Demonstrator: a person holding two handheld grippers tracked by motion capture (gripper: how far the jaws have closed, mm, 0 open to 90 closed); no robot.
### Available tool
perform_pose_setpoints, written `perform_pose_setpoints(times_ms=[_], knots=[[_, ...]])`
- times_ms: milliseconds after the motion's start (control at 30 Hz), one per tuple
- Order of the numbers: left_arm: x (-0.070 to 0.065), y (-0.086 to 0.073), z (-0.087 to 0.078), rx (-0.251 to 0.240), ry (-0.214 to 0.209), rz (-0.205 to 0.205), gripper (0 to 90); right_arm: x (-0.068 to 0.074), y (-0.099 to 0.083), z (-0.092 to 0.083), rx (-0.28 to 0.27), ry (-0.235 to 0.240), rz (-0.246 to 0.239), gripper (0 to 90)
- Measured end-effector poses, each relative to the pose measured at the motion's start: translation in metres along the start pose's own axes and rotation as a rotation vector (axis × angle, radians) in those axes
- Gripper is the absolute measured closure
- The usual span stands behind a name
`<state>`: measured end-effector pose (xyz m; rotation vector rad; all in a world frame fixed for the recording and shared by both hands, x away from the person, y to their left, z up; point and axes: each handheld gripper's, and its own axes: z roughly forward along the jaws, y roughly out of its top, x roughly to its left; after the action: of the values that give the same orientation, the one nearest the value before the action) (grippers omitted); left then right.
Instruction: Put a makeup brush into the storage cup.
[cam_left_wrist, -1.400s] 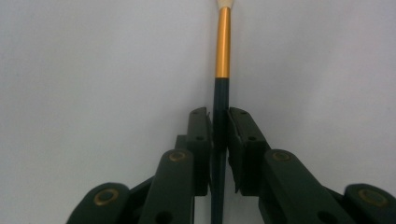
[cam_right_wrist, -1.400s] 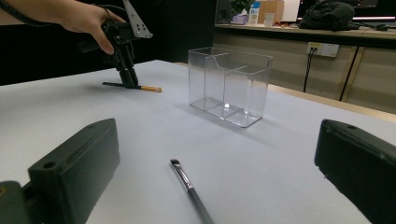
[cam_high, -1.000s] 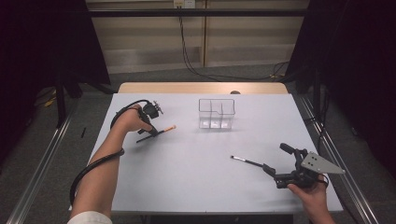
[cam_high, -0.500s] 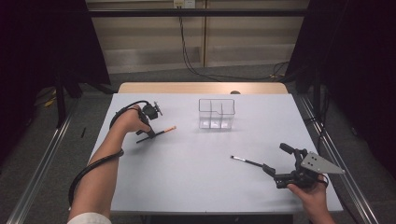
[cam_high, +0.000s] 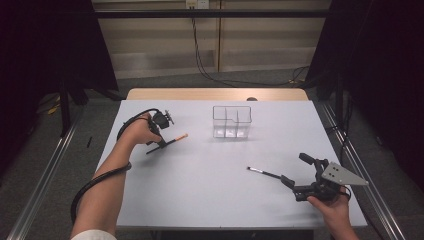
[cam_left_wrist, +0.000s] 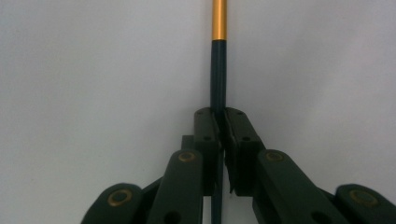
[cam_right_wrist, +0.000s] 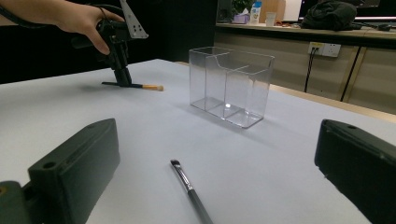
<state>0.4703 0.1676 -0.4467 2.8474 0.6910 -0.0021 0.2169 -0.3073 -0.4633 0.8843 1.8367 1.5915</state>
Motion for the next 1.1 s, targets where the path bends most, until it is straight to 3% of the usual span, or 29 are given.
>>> perform_pose_setpoints(times_ms=[33, 100, 267, 400, 467, 500, 700, 1100], knots=[[0.001, 0.000, -0.002, 0.012, -0.007, 0.016, 84.2, 0.000, 0.000, 0.000, 0.002, 0.001, 0.000, 0.0], [0.001, -0.001, -0.002, -0.012, -0.009, -0.009, 84.2, 0.000, 0.000, 0.000, 0.002, 0.002, 0.000, 0.0], [0.002, -0.002, -0.010, -0.106, -0.042, -0.050, 84.2, 0.000, 0.000, 0.000, 0.001, 0.000, 0.000, 0.0], [0.002, -0.006, -0.016, -0.207, -0.047, -0.098, 84.2, 0.000, 0.000, 0.000, -0.001, -0.001, -0.002, 0.0], [0.003, -0.008, -0.019, -0.245, -0.055, -0.101, 84.2, 0.000, 0.000, 0.000, -0.003, -0.001, -0.005, 0.0], [0.001, -0.009, -0.019, -0.294, -0.057, -0.136, 84.2, 0.000, 0.000, 0.000, -0.002, -0.001, -0.003, 0.0], [0.001, -0.014, -0.023, -0.416, -0.078, -0.145, 84.2, 0.000, 0.000, 0.000, 0.001, 0.001, -0.005, 0.0], [-0.007, -0.027, -0.016, -0.682, -0.061, -0.238, 84.2, 0.000, 0.000, 0.000, 0.003, -0.001, -0.006, 0.0]])
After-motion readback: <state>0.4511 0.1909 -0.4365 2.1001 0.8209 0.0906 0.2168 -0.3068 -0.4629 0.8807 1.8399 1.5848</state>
